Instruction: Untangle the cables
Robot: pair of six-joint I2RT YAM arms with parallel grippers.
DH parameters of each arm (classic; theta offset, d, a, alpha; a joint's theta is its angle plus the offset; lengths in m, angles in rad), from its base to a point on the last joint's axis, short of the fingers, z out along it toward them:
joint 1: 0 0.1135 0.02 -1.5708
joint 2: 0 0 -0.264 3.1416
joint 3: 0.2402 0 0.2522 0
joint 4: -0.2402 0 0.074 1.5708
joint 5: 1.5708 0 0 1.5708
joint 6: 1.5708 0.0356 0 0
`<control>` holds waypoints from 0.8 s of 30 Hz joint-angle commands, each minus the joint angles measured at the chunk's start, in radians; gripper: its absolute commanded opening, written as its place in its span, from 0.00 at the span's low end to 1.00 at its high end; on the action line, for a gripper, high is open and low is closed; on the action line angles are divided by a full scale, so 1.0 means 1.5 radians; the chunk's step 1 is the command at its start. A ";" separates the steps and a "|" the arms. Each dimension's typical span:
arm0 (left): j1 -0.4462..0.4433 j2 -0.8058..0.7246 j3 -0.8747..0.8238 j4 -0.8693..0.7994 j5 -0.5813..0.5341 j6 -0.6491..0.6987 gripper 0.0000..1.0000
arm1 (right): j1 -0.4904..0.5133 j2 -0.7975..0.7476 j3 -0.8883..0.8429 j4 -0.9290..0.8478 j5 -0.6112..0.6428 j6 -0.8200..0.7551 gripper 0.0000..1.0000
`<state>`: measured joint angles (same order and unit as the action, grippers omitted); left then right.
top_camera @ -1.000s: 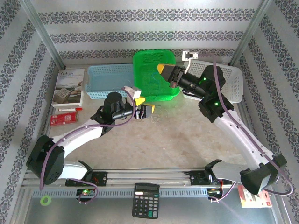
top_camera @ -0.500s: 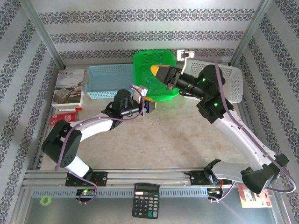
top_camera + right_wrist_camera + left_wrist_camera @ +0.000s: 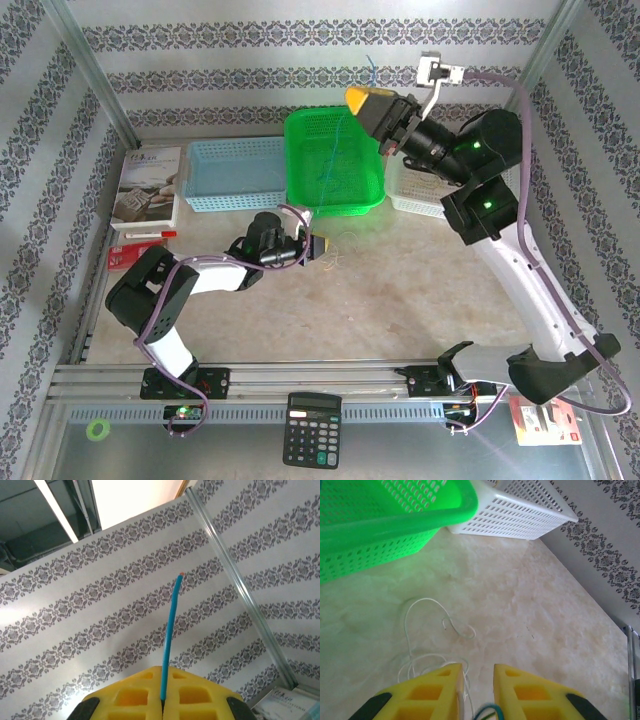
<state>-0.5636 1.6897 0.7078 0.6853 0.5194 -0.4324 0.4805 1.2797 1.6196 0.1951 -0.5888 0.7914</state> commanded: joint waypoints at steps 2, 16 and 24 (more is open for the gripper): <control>-0.008 0.004 -0.020 0.063 0.007 -0.026 0.22 | -0.020 0.014 0.050 0.037 0.022 0.004 0.00; -0.008 0.012 -0.042 0.086 0.009 -0.043 0.19 | -0.095 0.128 0.167 0.079 0.059 0.046 0.00; -0.008 0.027 -0.073 0.124 0.013 -0.065 0.04 | -0.115 0.183 0.264 0.092 0.064 0.056 0.00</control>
<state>-0.5636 1.7107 0.6247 0.7872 0.5228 -0.5076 0.3267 1.5486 1.9377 0.2676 -0.5079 0.8619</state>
